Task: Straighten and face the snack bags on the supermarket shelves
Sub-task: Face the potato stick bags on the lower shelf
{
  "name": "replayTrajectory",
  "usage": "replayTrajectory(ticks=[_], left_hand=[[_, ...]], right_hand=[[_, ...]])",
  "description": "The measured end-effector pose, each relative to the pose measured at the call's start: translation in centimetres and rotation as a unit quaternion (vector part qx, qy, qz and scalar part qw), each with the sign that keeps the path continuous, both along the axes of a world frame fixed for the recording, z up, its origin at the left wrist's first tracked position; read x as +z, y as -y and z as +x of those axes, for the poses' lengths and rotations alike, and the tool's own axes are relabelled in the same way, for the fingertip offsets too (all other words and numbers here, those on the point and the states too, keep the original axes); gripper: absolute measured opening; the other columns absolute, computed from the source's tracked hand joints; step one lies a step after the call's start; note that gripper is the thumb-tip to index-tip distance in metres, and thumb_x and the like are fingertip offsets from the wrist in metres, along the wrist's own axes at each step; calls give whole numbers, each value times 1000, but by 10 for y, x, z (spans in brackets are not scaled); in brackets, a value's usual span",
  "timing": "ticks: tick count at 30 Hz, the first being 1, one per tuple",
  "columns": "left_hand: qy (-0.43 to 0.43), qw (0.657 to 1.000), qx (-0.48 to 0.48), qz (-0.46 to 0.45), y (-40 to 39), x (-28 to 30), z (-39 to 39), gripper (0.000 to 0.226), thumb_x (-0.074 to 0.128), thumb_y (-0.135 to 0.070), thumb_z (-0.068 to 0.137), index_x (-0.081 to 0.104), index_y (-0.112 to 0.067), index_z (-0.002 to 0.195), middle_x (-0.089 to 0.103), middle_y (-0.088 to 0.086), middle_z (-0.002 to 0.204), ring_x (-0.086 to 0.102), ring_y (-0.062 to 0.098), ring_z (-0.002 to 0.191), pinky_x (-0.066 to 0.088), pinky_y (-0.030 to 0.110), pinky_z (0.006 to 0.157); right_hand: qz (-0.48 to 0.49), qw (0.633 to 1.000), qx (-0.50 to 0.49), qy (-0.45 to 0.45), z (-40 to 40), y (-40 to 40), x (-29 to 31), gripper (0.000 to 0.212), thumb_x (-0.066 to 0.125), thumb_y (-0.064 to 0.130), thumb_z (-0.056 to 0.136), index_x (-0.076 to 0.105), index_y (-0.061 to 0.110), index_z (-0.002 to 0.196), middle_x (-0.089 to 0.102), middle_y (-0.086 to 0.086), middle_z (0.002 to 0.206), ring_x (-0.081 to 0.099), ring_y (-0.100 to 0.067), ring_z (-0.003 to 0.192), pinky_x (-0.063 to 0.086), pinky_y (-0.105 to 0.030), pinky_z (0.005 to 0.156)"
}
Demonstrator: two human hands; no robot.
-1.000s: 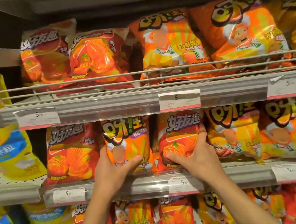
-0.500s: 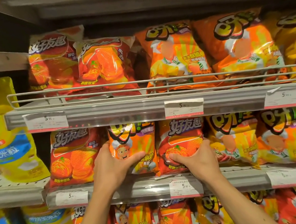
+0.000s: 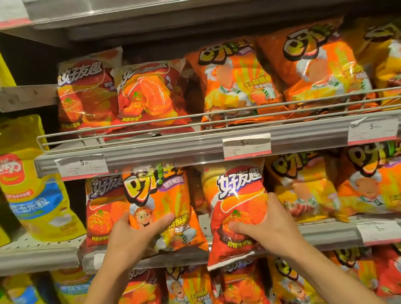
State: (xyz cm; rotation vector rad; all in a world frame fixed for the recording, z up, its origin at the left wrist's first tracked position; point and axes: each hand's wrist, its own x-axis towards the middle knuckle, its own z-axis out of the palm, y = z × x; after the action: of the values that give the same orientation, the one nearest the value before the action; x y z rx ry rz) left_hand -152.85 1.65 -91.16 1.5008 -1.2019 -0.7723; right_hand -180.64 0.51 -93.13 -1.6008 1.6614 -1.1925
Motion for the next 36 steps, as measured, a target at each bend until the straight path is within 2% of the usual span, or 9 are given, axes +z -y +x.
replayTrajectory(ticks=[4, 7, 9, 14, 19, 26, 30, 34, 36], left_hand=[[-1, 1000, 23, 5, 1, -3, -13, 74, 89, -61, 47, 54, -29, 104, 72, 2, 78, 71, 14, 61, 55, 26, 48], [5, 1000, 11, 12, 11, -4, -35, 79, 90, -66, 44, 60, -24, 104, 71, 2, 86, 66, 23, 71, 60, 45, 68], [7, 1000, 0, 9, 21, -2, -53, 85, 89, -69, 42, 61, -19, 106, 70, 3, 90, 64, 26, 77, 56, 52, 79], [24, 1000, -11, -14, 42, -2, -109, 71, 89, -58, 54, 60, -19, 105, 71, 1, 98, 66, 20, 88, 54, 39, 76], [-8, 998, -58, 14, 59, -12, -148, 66, 91, -51, 59, 59, -18, 107, 71, 1, 102, 67, 22, 95, 55, 47, 89], [-2, 996, -84, 10, 74, -21, -164, 68, 88, -49, 64, 64, -10, 114, 74, 5, 99, 70, 21, 93, 57, 45, 87], [16, 991, -135, 2, 76, -25, -159, 59, 85, -44, 72, 65, -5, 112, 75, 5, 97, 72, 21, 91, 57, 47, 85], [57, 984, -167, 8, 73, -23, -152, 38, 81, -41, 79, 69, -11, 100, 75, 5, 94, 71, 20, 90, 57, 47, 85], [68, 976, -206, 21, 70, -16, -149, 33, 81, -35, 80, 70, -11, 100, 76, 4, 95, 71, 20, 91, 57, 45, 87]], right_hand=[[24, 998, 54, 15, -26, -27, 2, 86, 94, 54, 49, 49, 30, 118, 67, 7, 111, 66, -12, 103, 55, -33, 86], [37, 998, 48, 26, -48, -46, 3, 94, 87, 66, 41, 48, 37, 121, 69, 10, 113, 66, -11, 105, 55, -41, 94], [29, 999, 15, 23, -65, -54, 6, 91, 87, 65, 41, 48, 37, 118, 69, 11, 109, 66, -11, 101, 55, -42, 92], [-5, 998, -66, 16, -94, -57, 9, 82, 95, 45, 58, 48, 31, 124, 68, 13, 104, 67, -15, 96, 55, -43, 87], [-16, 994, -99, 35, -98, -54, 7, 82, 94, 47, 59, 47, 31, 125, 68, 14, 103, 67, -14, 95, 54, -38, 82], [-10, 995, -95, 39, -91, -52, 12, 90, 94, 50, 58, 44, 29, 130, 65, 15, 105, 64, -18, 102, 54, -48, 93], [-4, 996, -87, 20, -84, -56, 10, 91, 93, 53, 57, 42, 33, 130, 65, 14, 107, 65, -14, 98, 55, -43, 87], [-8, 996, -82, 16, -73, -63, 9, 87, 94, 51, 57, 42, 35, 125, 66, 18, 100, 63, 1, 87, 49, -27, 71], [-1, 997, -80, 21, -67, -67, 10, 87, 94, 52, 56, 41, 36, 123, 66, 17, 99, 64, -2, 88, 49, -30, 73]])
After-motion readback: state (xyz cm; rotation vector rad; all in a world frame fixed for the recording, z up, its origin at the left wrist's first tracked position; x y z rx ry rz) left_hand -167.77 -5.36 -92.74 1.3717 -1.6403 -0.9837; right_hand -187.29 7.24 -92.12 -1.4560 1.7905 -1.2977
